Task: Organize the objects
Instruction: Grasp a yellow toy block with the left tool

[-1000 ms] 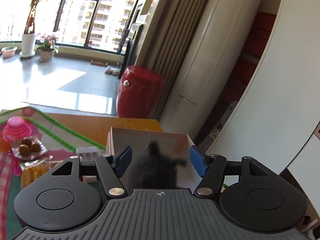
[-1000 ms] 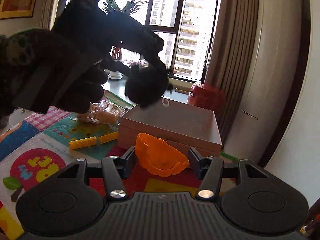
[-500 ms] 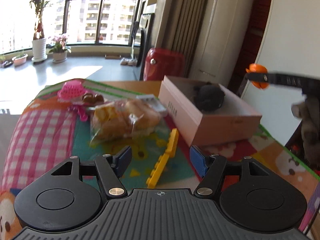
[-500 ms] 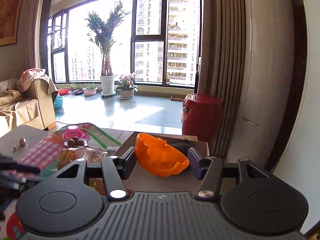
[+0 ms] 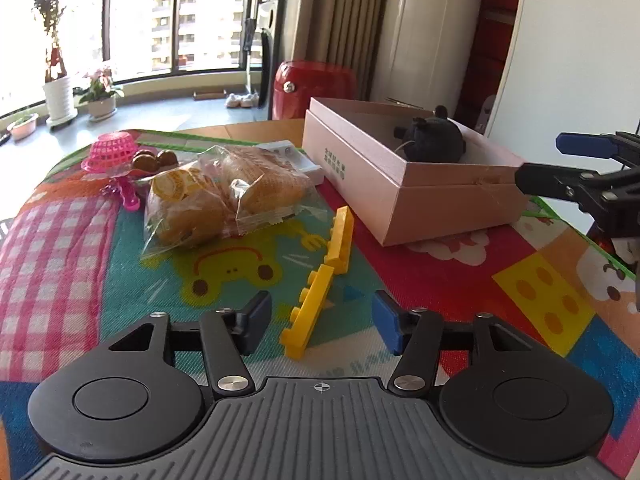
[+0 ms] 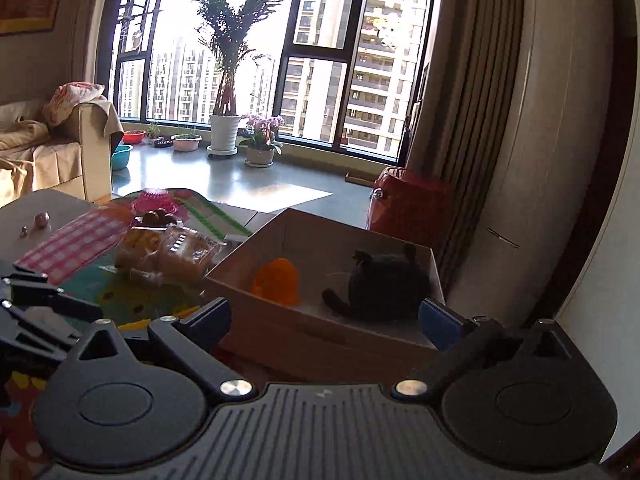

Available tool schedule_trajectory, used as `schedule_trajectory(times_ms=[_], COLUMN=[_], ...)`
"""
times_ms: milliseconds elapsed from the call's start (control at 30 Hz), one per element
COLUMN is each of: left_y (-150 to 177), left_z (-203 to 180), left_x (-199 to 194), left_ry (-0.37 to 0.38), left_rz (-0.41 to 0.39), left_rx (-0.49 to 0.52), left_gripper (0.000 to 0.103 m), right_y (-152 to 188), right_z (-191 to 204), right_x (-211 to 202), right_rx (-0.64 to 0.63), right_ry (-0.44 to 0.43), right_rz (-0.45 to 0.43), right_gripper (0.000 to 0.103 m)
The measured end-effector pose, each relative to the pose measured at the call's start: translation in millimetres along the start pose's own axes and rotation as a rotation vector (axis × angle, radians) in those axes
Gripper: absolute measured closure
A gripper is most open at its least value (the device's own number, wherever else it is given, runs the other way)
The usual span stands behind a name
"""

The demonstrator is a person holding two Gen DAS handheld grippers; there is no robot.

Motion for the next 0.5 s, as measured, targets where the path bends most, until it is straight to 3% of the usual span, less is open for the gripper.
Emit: schedule_trajectory(times_ms=[133,200,367,500], left_y=[-1.9,0.1,14.0,24.0], left_z=[-0.3,-0.2,8.2,43.1], left_x=[13.1,12.0,-13.6,-48.0], left_ry=[-0.007,-0.008,0.039,-0.047], left_rz=[0.013,0.014,-0.008,-0.063], left_rx=[0.002,0.0,-0.074,-0.167], left_gripper=[0.061,0.088,0.088,0.088], right_y=[-8.4,-16.7,-34.4,-43.7], right_z=[11.8,17.1,46.4,90.2], right_x=[-6.5,-4.1,3.8,17.5], right_rx=[-0.002,-0.001,-0.027,-0.083], right_ry=[-0.042,-0.058,-0.121,-0.178], right_rz=[-0.016,-0.022,-0.027,-0.017], right_gripper=[0.003,0.003,0.002,0.0])
Point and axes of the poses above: each gripper's, at about its wrist camera, not at the fingertips, and x roughly the way its jaws point, z to its left, y to its underside, the point moved 10 cm from there along x, roughly the way its jaws point, and after that the axes turned 5 degrees about x, right-handed, at the moved point
